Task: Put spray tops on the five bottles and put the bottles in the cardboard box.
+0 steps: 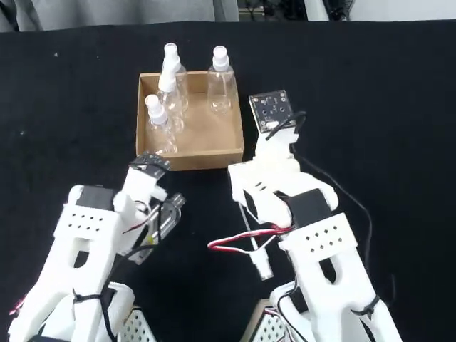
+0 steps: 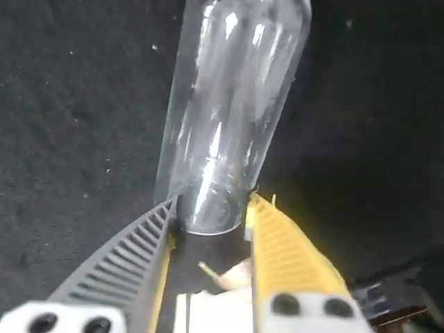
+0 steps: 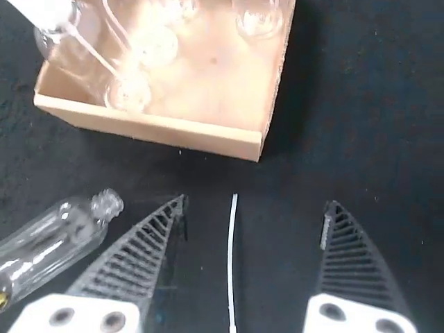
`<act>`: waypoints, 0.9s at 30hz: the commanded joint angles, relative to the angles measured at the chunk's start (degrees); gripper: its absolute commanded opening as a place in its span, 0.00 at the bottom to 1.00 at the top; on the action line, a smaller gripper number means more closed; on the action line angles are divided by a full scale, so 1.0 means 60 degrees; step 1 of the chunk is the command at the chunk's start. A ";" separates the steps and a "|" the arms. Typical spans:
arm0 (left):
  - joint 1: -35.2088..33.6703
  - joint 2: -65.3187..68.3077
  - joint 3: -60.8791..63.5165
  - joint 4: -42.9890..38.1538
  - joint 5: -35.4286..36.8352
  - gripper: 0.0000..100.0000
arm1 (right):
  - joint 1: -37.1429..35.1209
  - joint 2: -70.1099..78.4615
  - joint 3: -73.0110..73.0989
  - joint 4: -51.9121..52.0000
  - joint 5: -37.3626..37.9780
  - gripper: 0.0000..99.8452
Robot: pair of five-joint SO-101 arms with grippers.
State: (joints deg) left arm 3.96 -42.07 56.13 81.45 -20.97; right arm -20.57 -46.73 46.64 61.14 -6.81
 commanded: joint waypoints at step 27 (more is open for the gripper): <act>-0.1326 -0.0147 -0.4007 0.1714 0.3341 0.30 | -0.0117 -0.0432 -0.1897 0.2681 -0.0176 0.26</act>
State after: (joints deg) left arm 2.55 -41.98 35.56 91.65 -1.36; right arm -17.67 -46.81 39.25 74.59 -6.81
